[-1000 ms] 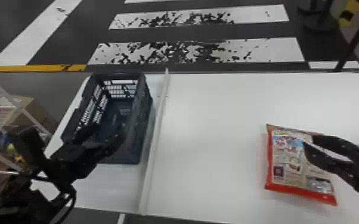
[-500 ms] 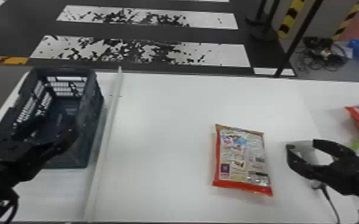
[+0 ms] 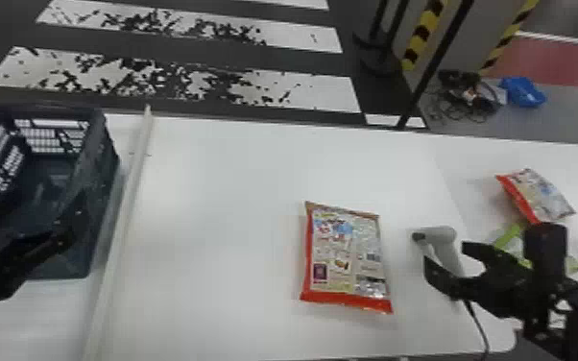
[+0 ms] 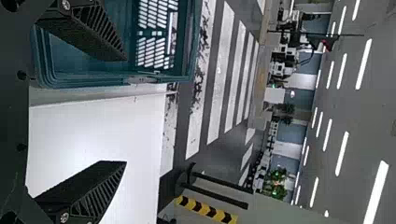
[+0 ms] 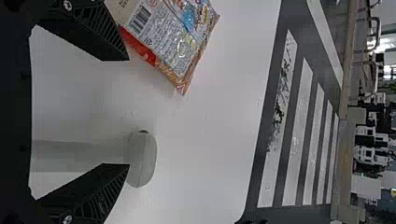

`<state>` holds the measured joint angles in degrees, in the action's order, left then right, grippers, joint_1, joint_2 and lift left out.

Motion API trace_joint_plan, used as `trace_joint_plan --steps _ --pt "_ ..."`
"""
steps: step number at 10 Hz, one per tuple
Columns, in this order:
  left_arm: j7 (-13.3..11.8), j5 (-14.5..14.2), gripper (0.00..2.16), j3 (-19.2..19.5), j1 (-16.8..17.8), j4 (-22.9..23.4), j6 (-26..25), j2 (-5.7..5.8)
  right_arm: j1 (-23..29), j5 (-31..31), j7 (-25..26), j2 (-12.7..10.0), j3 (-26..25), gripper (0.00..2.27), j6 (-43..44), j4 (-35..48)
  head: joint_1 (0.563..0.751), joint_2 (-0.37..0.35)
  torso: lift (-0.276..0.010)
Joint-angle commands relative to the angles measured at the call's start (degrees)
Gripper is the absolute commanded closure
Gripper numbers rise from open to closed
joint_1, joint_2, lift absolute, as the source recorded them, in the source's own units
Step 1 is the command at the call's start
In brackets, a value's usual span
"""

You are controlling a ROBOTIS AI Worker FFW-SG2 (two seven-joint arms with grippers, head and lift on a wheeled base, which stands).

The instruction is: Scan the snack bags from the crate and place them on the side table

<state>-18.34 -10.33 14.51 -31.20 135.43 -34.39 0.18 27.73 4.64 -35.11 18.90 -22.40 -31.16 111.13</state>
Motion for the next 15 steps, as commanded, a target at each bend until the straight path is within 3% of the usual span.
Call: trace_joint_plan --steps 1,6,7,8,10,12,15 --pt "0.1 0.6 0.08 -1.4 0.0 0.2 0.2 -0.32 -1.9 -0.6 0.0 0.8 0.8 0.07 -0.3 -2.9 0.695 -0.187 -0.094" --pt "-0.3 2.5 0.08 -4.0 0.0 0.5 1.2 -0.32 -7.9 -2.2 0.2 2.5 2.5 0.09 -0.3 -12.3 0.695 -0.251 -0.094" --pt "-0.5 2.5 0.08 -4.1 0.0 0.6 1.2 -0.32 -9.1 -3.1 0.3 3.0 3.3 0.20 -0.3 -13.9 0.695 -0.261 -0.094" --pt "-0.5 2.5 0.09 -4.1 0.0 0.7 1.2 -0.32 -9.9 -3.9 0.3 3.2 3.6 0.54 -0.8 -14.9 0.695 -0.267 -0.094" --pt "-0.6 2.5 0.09 -4.1 0.0 0.7 1.2 -0.32 -10.1 -6.0 1.2 3.5 4.6 1.94 -1.8 -15.0 0.695 -0.278 -0.094" --pt "-0.6 3.0 0.09 -4.8 0.0 0.9 1.2 -0.32 -9.6 -6.5 0.9 3.5 4.6 2.14 -1.7 -14.0 0.695 -0.285 -0.094" --pt "-0.5 4.0 0.09 -5.5 0.0 1.3 1.0 -0.32 -5.4 -5.6 0.9 2.5 2.2 2.14 -6.1 -6.7 0.695 -0.290 -0.094"
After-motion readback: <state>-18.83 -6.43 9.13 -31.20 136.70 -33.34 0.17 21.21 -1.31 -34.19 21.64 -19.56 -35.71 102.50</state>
